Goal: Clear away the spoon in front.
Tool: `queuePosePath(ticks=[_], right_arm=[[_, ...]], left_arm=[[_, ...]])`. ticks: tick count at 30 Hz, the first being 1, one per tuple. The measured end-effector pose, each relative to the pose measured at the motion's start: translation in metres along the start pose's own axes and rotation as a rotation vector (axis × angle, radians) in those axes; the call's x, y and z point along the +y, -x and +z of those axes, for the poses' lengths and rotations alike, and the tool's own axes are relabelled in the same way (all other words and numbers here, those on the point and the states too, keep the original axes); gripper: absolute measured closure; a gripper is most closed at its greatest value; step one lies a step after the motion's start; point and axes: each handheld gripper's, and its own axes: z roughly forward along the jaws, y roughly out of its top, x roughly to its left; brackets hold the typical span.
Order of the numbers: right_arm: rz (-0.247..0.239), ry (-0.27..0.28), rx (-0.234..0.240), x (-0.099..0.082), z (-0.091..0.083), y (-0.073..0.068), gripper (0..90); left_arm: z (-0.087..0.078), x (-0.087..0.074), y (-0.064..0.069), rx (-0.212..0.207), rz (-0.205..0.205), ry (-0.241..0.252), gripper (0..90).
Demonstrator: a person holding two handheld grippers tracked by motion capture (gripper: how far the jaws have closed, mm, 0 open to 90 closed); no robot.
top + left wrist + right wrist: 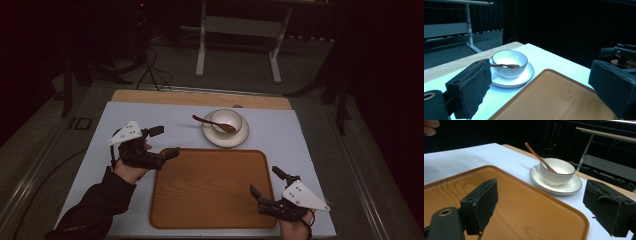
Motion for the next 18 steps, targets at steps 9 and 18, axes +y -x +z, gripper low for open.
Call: queuePosePath(ticks=[9,18], right_arm=[[0.001,0.001,0.006,0.000,0.000,-0.001,12.5],[0.010,0.001,0.013,-0.001,0.001,0.000,12.5]], left_arm=[[0.027,0.005,-0.006,0.036,-0.027,-0.001,13.5],[0.057,0.013,-0.021,0.088,-0.116,-0.035,13.8]])
